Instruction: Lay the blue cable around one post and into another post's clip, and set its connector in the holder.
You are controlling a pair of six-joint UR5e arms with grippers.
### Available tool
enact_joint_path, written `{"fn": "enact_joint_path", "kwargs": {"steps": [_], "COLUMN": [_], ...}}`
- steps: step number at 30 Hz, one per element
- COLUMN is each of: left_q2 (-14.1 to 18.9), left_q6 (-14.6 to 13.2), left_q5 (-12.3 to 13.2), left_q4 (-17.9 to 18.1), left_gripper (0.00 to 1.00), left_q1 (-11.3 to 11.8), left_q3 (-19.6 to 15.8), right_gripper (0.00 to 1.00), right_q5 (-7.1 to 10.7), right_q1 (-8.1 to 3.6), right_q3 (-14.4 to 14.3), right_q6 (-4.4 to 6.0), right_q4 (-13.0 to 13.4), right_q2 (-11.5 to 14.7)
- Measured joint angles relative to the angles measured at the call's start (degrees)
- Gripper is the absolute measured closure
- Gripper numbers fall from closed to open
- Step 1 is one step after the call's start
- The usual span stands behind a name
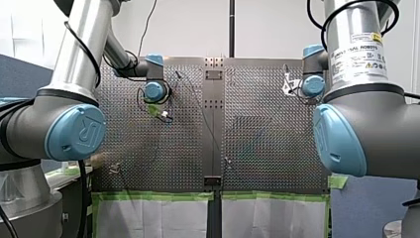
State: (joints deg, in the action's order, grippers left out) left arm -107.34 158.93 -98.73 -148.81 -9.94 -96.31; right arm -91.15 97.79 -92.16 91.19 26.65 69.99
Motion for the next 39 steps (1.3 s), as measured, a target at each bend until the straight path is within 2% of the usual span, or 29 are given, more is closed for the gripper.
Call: {"fn": "enact_joint_path", "kwargs": {"steps": [7,12,17,20,27,31,34,39], "left_q2": [0.01,0.02,0.01,0.01,0.0,0.0,0.0,0.0], "left_q6": [-0.25,-0.29,-0.29,-0.29,-0.41,-0.52,-0.54,-0.55], "left_q5": [0.01,0.06,0.08,0.08,0.13,0.21,0.23,0.31], "left_q4": [0.0,-0.04,-0.09,-0.13,-0.26,-0.33,-0.35,-0.35], "left_gripper": [0.02,0.02,0.02,0.02,0.02,0.02,0.02,0.02], "left_q1": [0.06,0.07,0.07,0.07,0.07,0.07,0.12,0.22], "left_q3": [0.0,0.0,0.0,0.0,0.0,0.0,0.0,0.0], "right_gripper": [1.0,1.0,1.0,1.0,1.0,1.0,1.0,1.0], "right_q5": [1.29,2.47,3.22,4.24,7.43,9.38,10.9,13.6], "right_q1": [-1.77,-3.17,-4.3,-4.88,-6.14,-6.62,-6.97,-7.51], "right_q3": [-0.07,-0.09,-0.09,-0.09,-0.08,-0.07,0.14,1.02], "right_q6": [0.03,0.5,0.52,0.55,0.7,1.64,2.42,2.57], "right_q4": [1.69,2.37,2.21,2.36,3.33,3.41,2.99,1.5], "right_q2": [-2.59,-3.04,-3.07,-3.12,-3.42,-3.95,-4.23,-4.56]}}
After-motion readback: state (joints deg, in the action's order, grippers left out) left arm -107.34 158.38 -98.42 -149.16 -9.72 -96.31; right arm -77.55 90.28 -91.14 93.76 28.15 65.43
